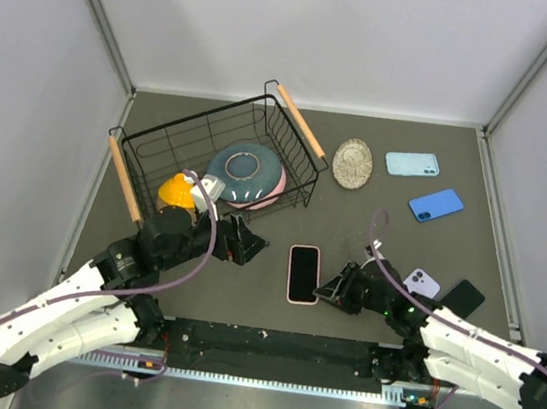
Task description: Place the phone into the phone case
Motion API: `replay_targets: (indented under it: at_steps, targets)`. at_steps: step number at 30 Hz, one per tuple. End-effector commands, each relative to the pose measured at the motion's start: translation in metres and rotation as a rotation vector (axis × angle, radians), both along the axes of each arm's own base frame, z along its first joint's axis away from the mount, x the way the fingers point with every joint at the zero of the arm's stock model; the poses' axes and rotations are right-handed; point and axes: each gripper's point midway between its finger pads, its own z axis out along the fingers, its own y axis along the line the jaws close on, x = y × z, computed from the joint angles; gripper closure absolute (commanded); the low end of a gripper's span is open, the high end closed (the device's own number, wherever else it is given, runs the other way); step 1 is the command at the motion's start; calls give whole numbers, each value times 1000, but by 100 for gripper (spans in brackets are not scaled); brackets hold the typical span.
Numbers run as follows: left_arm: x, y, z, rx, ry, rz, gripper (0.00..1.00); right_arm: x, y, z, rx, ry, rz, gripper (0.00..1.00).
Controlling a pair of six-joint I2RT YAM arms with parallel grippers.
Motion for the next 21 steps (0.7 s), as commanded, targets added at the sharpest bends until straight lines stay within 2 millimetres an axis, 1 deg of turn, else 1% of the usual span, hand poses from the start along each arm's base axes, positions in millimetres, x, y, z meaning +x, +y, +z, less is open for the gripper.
replay_targets:
  at_steps: [1, 2, 3, 4, 5, 6, 7, 8, 9, 10, 11, 12, 13, 14, 15, 16, 17, 18, 19, 20, 21]
  targets:
    - [4, 12, 22, 17, -93, 26, 1, 27, -12, 33, -27, -73, -159, 61]
    - [3, 14, 23, 19, -103, 24, 1, 35, -21, 35, -61, -103, -212, 58]
    - [2, 15, 23, 30, -120, 17, 1, 41, -25, 40, -73, -135, -228, 57]
    - [0, 15, 21, 36, -126, 4, 1, 53, -27, 57, -71, -180, -256, 56]
    - [-2, 15, 21, 37, -137, -9, 1, 64, -34, 63, -117, -232, -264, 55]
    - [-3, 16, 19, 54, -151, -23, 1, 68, -41, 64, -161, -232, -274, 53]
    - [-6, 15, 19, 58, -160, -42, 1, 87, -48, 78, -180, -250, -319, 53]
    - [-7, 16, 18, 66, -169, -50, 1, 95, -52, 81, -230, -281, -288, 51]
    - [-8, 17, 15, 85, -181, -58, 1, 106, -53, 99, -243, -315, -288, 51]
    - [-9, 20, 14, 95, -189, -60, 1, 119, -65, 103, -289, -318, -320, 50]
    - [-8, 23, 13, 107, -198, -51, 1, 129, -74, 92, -382, -303, -302, 49]
    - [-7, 25, 9, 123, -206, -48, 1, 141, -78, 108, -408, -317, -313, 48]
    - [-8, 27, 14, 112, -220, -42, 1, 154, -91, 107, -455, -307, -336, 48]
    - [-10, 26, 18, 98, -228, -55, 1, 163, -101, 96, -547, -286, -303, 48]
    - [-11, 26, 18, 94, -242, -57, 1, 178, -107, 112, -579, -292, -334, 48]
    - [-11, 28, 21, 86, -255, -50, 1, 182, -125, 108, -659, -261, -371, 47]
    - [-9, 31, 22, 89, -259, -29, 1, 193, -141, 101, -710, -232, -391, 46]
    - [-9, 34, 24, 88, -263, -19, 1, 205, -147, 109, -717, -241, -421, 44]
    - [-9, 35, 24, 89, -263, -16, 1, 213, -158, 110, -732, -230, -459, 42]
    - [-9, 37, 25, 91, -268, -14, 1, 224, -174, 110, -746, -211, -504, 38]
    - [-10, 37, 25, 92, -273, -15, 1, 242, -180, 110, -753, -201, -522, 37]
